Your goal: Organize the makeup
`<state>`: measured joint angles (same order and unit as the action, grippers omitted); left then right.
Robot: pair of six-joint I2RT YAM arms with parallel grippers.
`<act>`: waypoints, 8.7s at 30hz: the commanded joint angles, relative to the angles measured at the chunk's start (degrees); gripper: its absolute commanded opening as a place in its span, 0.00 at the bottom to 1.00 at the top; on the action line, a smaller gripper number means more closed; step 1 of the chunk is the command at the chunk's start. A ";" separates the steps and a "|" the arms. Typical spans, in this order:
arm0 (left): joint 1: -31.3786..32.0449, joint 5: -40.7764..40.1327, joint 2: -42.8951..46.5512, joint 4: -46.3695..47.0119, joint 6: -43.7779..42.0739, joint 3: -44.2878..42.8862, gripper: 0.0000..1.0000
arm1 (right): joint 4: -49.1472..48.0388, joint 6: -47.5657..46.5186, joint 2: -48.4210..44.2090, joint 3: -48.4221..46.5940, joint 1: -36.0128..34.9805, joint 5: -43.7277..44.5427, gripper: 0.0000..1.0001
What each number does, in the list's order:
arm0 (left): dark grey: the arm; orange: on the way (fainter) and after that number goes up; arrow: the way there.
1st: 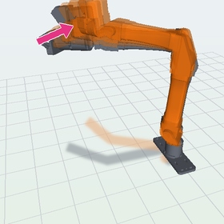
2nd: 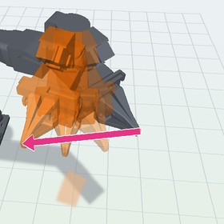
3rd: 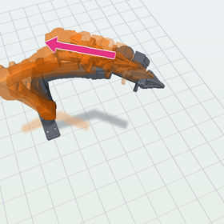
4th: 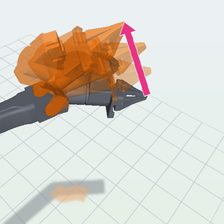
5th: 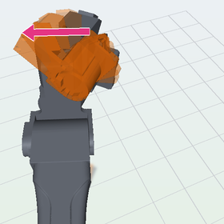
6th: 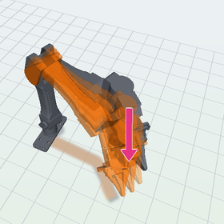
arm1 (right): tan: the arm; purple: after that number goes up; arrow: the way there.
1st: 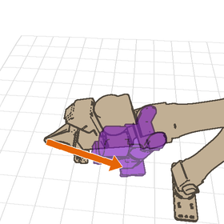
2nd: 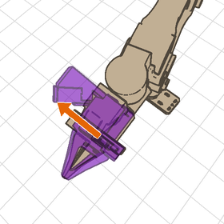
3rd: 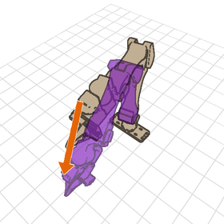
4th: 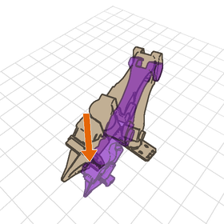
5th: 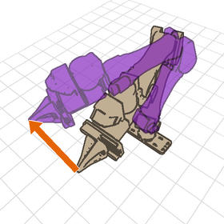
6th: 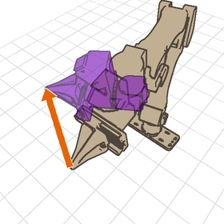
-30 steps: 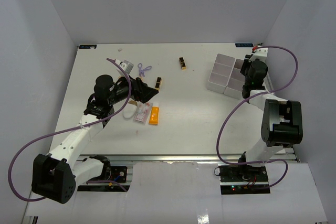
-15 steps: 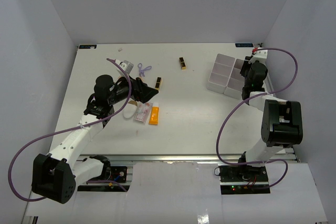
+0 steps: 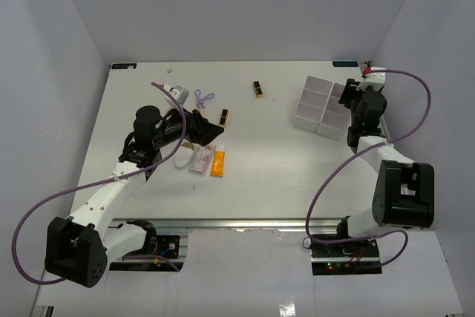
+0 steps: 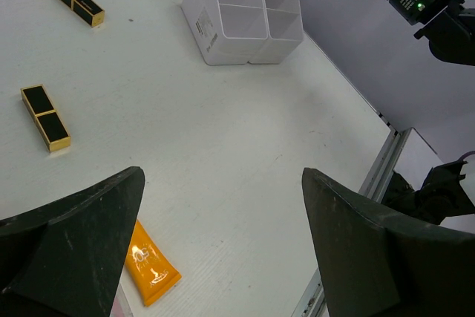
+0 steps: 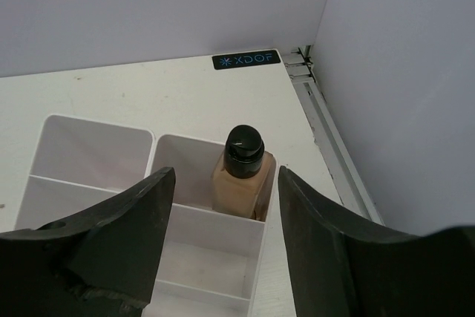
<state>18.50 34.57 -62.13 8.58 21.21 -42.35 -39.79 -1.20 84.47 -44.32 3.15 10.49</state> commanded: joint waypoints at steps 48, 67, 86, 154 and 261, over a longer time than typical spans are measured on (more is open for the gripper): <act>0.45 0.59 0.72 -0.11 -0.56 -0.54 0.98 | 33.59 0.84 5.31 -21.36 9.51 -10.82 0.08; 0.39 0.68 0.57 -0.14 -0.65 -0.63 0.98 | 29.74 -3.76 9.66 -25.63 1.61 -4.10 0.08; 0.39 -0.57 -0.59 -1.01 -0.33 -0.77 0.98 | 41.70 -17.16 -7.43 -18.58 0.83 -56.66 0.24; 9.27 -42.39 -73.49 -51.21 -14.10 -76.56 0.43 | 47.09 -14.27 -23.47 1.16 5.99 -79.67 0.51; 24.60 -29.93 -36.52 14.00 25.63 -27.84 0.23 | 43.45 17.08 -8.39 -15.66 -23.61 -35.78 0.16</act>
<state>42.57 4.85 -99.78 23.03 46.59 -68.00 6.98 17.63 77.97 -60.19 -20.38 -25.06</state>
